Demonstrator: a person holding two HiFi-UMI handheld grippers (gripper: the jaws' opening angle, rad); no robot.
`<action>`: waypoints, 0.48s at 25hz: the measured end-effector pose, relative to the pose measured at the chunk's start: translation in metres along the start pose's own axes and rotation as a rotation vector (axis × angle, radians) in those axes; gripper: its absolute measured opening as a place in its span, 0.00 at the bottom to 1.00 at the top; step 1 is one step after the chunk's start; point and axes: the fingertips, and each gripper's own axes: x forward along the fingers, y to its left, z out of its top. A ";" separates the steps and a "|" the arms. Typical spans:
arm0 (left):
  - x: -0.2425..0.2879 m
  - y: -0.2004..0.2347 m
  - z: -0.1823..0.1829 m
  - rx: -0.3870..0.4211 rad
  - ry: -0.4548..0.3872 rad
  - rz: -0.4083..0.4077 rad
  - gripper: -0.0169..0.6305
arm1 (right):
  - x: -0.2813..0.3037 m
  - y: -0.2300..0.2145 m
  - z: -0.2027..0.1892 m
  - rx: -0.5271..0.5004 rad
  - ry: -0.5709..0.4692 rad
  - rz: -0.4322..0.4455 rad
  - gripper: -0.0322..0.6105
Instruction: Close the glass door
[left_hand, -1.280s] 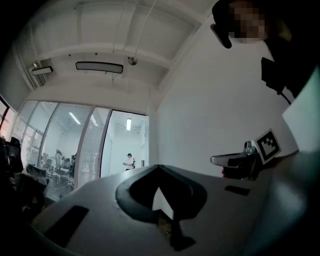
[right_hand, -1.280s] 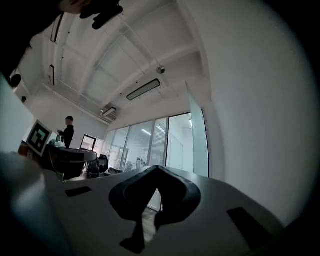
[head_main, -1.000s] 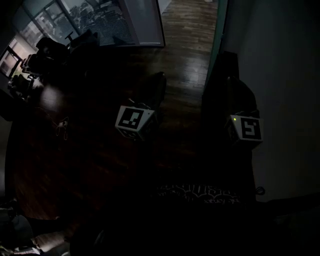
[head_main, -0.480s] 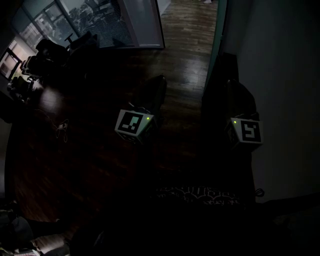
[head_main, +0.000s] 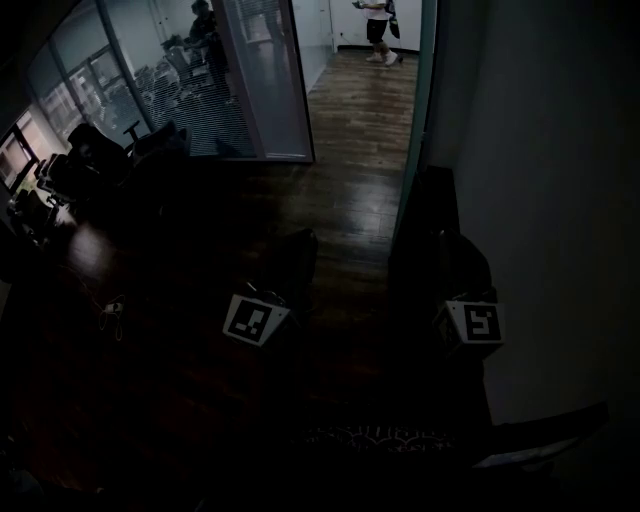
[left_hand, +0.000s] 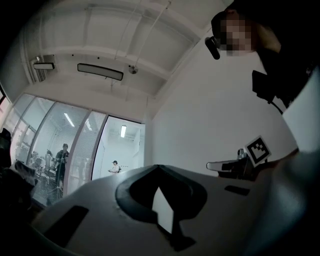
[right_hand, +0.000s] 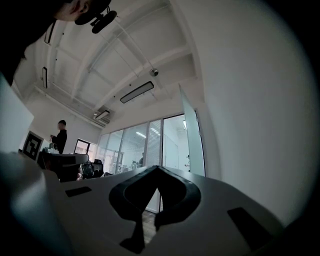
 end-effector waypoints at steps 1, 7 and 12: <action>0.001 -0.001 0.005 0.000 -0.004 -0.003 0.03 | -0.001 -0.002 0.005 -0.003 0.002 -0.004 0.05; 0.003 0.008 0.014 -0.013 -0.005 -0.023 0.03 | 0.008 0.008 0.015 -0.004 0.004 -0.004 0.05; 0.004 0.020 0.002 -0.028 0.019 -0.020 0.03 | 0.016 0.013 0.006 0.003 0.002 -0.007 0.05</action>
